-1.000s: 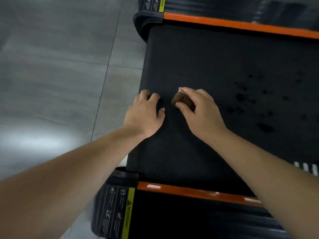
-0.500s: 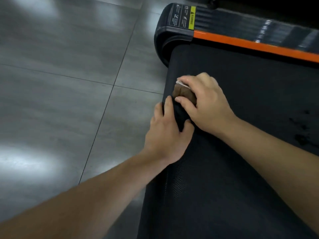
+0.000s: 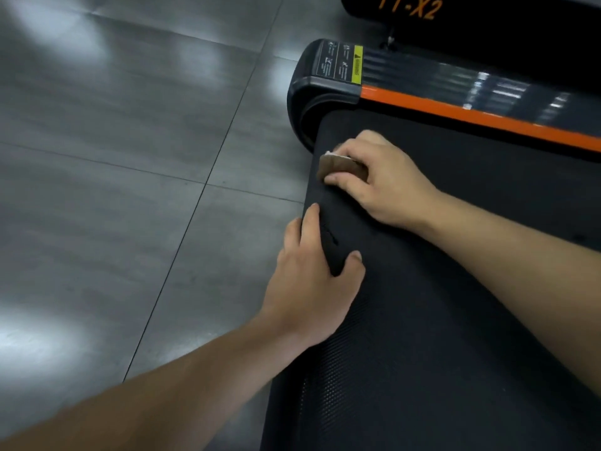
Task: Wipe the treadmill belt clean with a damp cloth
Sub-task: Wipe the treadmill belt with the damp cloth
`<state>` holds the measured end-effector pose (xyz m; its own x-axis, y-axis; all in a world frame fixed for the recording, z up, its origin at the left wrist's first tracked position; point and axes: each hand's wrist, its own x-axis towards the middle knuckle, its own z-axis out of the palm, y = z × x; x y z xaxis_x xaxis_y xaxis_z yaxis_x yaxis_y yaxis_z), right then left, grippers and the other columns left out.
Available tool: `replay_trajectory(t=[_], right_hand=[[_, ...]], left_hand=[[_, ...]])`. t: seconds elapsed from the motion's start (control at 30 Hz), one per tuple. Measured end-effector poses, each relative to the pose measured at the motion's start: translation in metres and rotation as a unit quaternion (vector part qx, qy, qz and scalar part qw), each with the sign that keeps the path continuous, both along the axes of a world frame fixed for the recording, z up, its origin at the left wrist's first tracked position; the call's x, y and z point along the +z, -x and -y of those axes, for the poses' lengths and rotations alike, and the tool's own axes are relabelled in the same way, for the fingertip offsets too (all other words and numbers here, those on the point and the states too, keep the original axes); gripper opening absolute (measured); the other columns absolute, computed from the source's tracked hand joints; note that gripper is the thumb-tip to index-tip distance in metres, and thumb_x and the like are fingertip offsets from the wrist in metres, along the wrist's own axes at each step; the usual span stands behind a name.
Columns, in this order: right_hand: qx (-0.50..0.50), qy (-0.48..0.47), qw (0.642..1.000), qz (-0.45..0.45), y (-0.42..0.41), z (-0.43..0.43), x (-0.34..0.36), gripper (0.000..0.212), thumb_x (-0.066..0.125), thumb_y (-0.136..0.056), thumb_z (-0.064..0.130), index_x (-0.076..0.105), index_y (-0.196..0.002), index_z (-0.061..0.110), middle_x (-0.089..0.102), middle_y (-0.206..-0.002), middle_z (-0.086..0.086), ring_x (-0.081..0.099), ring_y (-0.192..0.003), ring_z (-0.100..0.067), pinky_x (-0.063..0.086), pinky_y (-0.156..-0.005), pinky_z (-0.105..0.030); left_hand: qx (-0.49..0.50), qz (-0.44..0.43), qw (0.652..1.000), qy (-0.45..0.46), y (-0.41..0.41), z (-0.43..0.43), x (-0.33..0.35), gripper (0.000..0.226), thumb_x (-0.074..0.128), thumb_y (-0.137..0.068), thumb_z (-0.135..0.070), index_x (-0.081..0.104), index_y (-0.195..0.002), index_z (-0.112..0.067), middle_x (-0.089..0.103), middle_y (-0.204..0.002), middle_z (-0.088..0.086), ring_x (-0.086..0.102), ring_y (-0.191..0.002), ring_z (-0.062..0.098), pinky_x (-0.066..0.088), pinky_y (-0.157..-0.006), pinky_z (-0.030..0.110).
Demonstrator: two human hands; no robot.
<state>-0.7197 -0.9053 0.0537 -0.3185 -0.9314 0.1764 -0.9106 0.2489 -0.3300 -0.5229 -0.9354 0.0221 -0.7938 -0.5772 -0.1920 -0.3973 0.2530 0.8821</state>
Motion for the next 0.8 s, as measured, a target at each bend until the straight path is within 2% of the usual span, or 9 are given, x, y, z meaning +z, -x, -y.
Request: replay_trajectory(t=[0.07,0.2,0.27,0.4,0.47,0.53,0.63,0.7,0.8], right_hand=[[-0.021,0.009,0.999,-0.023,0.018,0.017,0.005,0.024,0.067,-0.091,0.04,0.067,-0.105,0.021,0.057,-0.101,-0.001,0.055,-0.095,-0.019,0.043,-0.084,-0.034],[-0.193,0.076,0.978,-0.024,0.046,0.066,0.001,0.025,0.065,-0.09,0.044,0.064,-0.104,0.023,0.054,-0.104,0.001,0.056,-0.104,-0.025,0.045,-0.091,-0.039],[-0.159,0.058,0.985,-0.033,0.024,0.057,-0.007,0.024,0.066,-0.089,0.044,0.065,-0.103,0.024,0.053,-0.102,0.002,0.055,-0.1,-0.023,0.045,-0.089,-0.037],[0.017,-0.01,1.0,-0.017,-0.017,0.011,-0.005,0.026,0.069,-0.086,0.043,0.069,-0.103,0.023,0.056,-0.096,-0.001,0.054,-0.093,-0.019,0.04,-0.079,-0.031],[0.006,-0.003,0.997,-0.074,0.005,0.033,0.003,0.029,0.069,-0.086,0.045,0.069,-0.101,0.021,0.056,-0.097,-0.002,0.056,-0.095,-0.024,0.04,-0.079,-0.031],[-0.089,-0.003,0.993,-0.072,0.036,0.067,0.007,0.027,0.069,-0.088,0.044,0.067,-0.102,0.021,0.054,-0.102,-0.001,0.057,-0.102,-0.026,0.042,-0.085,-0.032],[-0.167,0.015,0.982,-0.085,0.046,0.094,0.001,0.028,0.069,-0.087,0.045,0.068,-0.106,0.024,0.057,-0.111,-0.007,0.056,-0.107,-0.028,0.045,-0.093,-0.039],[-0.134,0.009,0.988,-0.075,0.024,0.081,-0.004,0.027,0.07,-0.086,0.047,0.069,-0.103,0.026,0.056,-0.105,-0.004,0.055,-0.1,-0.025,0.045,-0.089,-0.036],[0.009,-0.052,0.998,-0.032,-0.007,0.042,-0.001,0.025,0.072,-0.085,0.046,0.07,-0.103,0.028,0.054,-0.097,0.001,0.052,-0.092,-0.018,0.041,-0.08,-0.032]], left_hand=[[-0.005,0.005,1.0,-0.01,-0.001,0.002,0.0,0.082,0.053,-0.093,-0.054,0.003,-0.158,-0.04,0.016,-0.156,-0.022,0.038,-0.139,0.013,0.038,-0.107,0.033],[-0.005,-0.007,0.999,-0.048,-0.003,0.004,-0.003,0.083,0.055,-0.093,-0.053,0.005,-0.158,-0.042,0.016,-0.156,-0.025,0.037,-0.139,0.008,0.037,-0.108,0.031],[-0.001,-0.015,0.997,-0.075,-0.007,0.005,-0.006,0.083,0.057,-0.092,-0.053,0.007,-0.157,-0.044,0.02,-0.157,-0.023,0.037,-0.139,0.004,0.037,-0.111,0.031],[0.002,-0.022,0.994,-0.105,-0.015,0.004,-0.01,0.079,0.059,-0.089,-0.057,0.013,-0.154,-0.051,0.033,-0.151,-0.023,0.041,-0.134,-0.001,0.039,-0.109,0.03],[0.01,-0.027,0.994,-0.104,-0.017,0.004,-0.013,0.079,0.059,-0.09,-0.055,0.014,-0.154,-0.05,0.036,-0.145,-0.025,0.044,-0.129,-0.003,0.037,-0.101,0.023],[0.016,-0.031,0.993,-0.109,-0.017,0.003,-0.012,0.078,0.06,-0.09,-0.054,0.015,-0.154,-0.05,0.038,-0.14,-0.028,0.045,-0.125,-0.005,0.037,-0.096,0.02],[0.024,-0.039,0.992,-0.119,-0.018,0.002,-0.013,0.079,0.061,-0.088,-0.056,0.017,-0.153,-0.05,0.039,-0.141,-0.028,0.045,-0.127,-0.004,0.04,-0.104,0.027],[0.026,-0.04,0.991,-0.124,-0.018,0.002,-0.014,0.08,0.061,-0.086,-0.058,0.019,-0.153,-0.049,0.041,-0.143,-0.026,0.046,-0.129,-0.002,0.043,-0.108,0.033],[0.026,-0.036,0.992,-0.12,-0.017,0.002,-0.015,0.081,0.06,-0.084,-0.061,0.019,-0.153,-0.049,0.041,-0.145,-0.025,0.046,-0.13,0.0,0.044,-0.108,0.037]])
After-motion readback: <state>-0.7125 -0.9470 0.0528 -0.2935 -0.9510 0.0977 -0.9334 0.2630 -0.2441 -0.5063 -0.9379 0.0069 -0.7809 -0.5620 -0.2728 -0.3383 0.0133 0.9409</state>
